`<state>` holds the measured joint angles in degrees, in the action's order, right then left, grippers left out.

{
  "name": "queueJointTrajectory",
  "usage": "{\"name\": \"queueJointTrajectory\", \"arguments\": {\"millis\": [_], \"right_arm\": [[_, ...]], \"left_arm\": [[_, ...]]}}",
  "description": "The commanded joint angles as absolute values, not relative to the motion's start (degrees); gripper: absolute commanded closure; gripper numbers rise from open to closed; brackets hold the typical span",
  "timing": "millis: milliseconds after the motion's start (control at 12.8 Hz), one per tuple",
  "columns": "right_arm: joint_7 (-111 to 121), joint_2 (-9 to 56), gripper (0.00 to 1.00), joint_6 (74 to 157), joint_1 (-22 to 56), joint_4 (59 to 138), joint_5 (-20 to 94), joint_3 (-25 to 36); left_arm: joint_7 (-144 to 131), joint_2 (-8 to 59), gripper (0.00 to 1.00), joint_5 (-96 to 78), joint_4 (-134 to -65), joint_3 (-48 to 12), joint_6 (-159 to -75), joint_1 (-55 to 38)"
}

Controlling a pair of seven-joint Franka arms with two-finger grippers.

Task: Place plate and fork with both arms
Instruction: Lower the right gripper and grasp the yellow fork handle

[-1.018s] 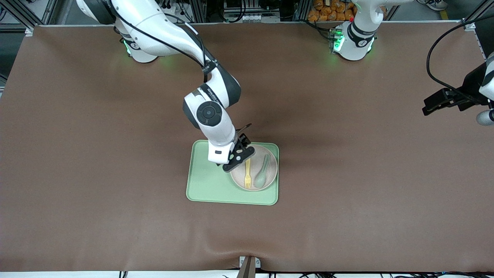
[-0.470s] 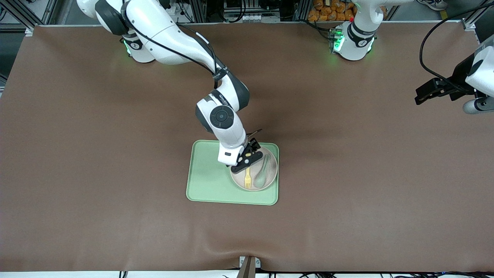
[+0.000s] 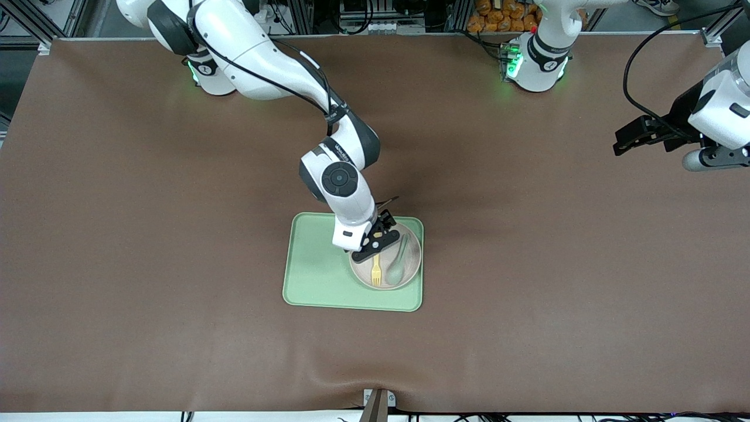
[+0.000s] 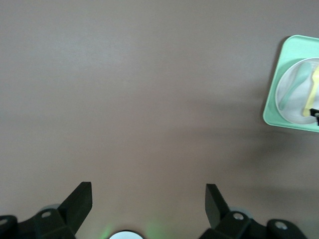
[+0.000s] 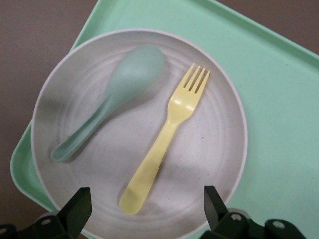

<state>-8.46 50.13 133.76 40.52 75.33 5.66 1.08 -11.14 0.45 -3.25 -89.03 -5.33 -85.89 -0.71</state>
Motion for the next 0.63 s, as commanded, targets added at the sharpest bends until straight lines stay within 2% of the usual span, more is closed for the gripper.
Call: {"name": "queueJointTrajectory", "arguments": {"millis": [0, 548], "right_arm": [[-9.32, 52.20, 0.00, 133.85, 40.96, 73.30, 6.24, 1.41], [-15.28, 54.40, 0.00, 136.31, 41.40, 72.33, 6.33, 1.41]], "left_arm": [[-10.28, -0.79, 0.00, -4.31, -90.88, -5.19, -87.36, -0.62], [-10.28, -0.88, 0.00, -3.69, -88.59, -4.75, -88.07, 3.69]]}}
